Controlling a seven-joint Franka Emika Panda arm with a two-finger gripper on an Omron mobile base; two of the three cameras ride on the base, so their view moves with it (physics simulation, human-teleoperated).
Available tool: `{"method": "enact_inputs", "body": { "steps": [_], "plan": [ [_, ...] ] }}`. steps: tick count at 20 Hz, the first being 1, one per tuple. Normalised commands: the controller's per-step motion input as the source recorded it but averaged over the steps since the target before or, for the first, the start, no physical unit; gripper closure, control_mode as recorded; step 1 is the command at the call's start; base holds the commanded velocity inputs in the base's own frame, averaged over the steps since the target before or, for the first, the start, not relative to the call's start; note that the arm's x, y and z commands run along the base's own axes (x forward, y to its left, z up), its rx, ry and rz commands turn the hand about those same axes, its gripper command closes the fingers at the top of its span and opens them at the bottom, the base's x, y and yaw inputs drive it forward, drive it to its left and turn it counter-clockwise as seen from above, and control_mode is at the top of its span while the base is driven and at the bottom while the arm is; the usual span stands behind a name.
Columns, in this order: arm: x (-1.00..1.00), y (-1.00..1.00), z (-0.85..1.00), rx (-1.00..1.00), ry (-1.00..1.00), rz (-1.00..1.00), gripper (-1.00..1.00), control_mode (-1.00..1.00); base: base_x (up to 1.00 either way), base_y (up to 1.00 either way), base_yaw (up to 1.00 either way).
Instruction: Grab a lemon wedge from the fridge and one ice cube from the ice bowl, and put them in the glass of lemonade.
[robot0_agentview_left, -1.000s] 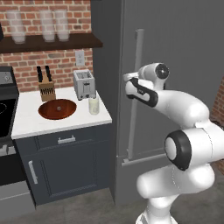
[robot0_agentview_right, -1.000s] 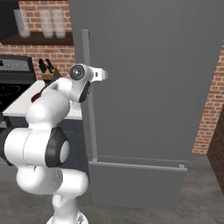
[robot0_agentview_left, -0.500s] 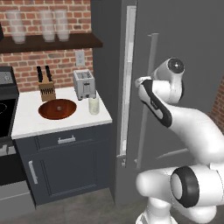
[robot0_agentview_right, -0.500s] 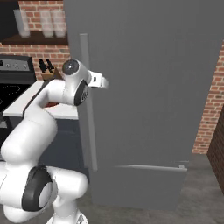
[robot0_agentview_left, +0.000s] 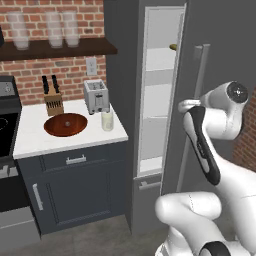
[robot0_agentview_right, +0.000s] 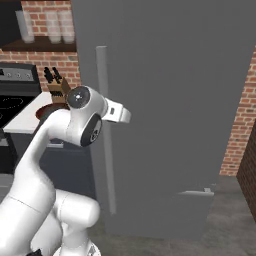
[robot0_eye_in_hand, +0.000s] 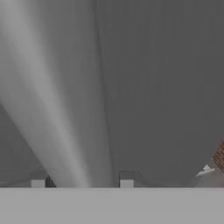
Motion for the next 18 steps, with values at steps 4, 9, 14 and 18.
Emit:
{"method": "enact_inputs", "body": {
  "steps": [4, 9, 14, 18],
  "plan": [
    [-1.0, -1.0, 0.0, 0.07, -0.06, -0.04, 1.0, -1.0, 0.0, 0.0, 0.0],
    [-1.0, -0.98, 0.01, 0.07, -0.03, -0.02, 1.0, -1.0, 0.0, 0.0, 0.0],
    [-0.7, -0.37, 0.26, 0.04, 0.01, 0.0, -1.0, -1.0, 0.0, 0.0, 0.0],
    [-0.54, 0.0, 0.53, 0.0, 0.17, 0.0, -1.0, -1.0, 0.0, 0.0, 0.0]
  ]
}}
